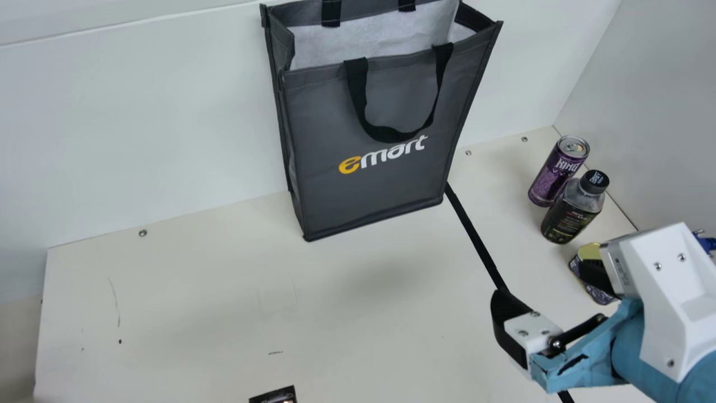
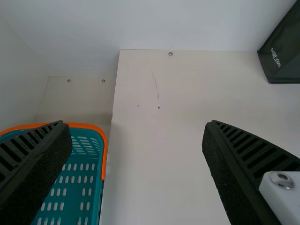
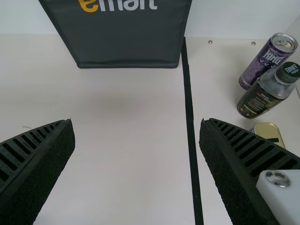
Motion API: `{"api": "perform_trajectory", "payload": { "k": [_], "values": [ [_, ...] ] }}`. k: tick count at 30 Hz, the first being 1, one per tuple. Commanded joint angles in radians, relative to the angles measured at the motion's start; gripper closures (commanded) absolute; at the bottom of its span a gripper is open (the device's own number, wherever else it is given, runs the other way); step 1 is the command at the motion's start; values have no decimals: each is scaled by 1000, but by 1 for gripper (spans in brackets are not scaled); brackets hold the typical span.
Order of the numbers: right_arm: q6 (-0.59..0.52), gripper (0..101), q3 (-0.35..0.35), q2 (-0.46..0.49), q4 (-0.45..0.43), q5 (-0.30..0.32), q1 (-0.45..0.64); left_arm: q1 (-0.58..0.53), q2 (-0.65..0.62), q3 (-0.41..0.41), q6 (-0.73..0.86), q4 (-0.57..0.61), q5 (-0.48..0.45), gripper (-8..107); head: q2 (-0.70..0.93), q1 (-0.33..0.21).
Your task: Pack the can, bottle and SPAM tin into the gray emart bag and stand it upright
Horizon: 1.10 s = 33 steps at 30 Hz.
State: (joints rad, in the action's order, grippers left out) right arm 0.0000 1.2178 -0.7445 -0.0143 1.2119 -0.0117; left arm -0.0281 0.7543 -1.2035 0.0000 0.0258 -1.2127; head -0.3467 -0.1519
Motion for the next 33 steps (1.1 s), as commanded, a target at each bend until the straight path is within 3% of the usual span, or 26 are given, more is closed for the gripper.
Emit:
{"api": "perform_trajectory", "payload": {
  "k": [1, 33],
  "values": [
    [0, 6, 0, 0, 0, 0, 0, 0, 0, 0, 0, 0, 0, 9, -2, -23],
    [0, 6, 0, 0, 0, 0, 0, 0, 0, 0, 0, 0, 0, 9, -2, -23]
  ]
}}
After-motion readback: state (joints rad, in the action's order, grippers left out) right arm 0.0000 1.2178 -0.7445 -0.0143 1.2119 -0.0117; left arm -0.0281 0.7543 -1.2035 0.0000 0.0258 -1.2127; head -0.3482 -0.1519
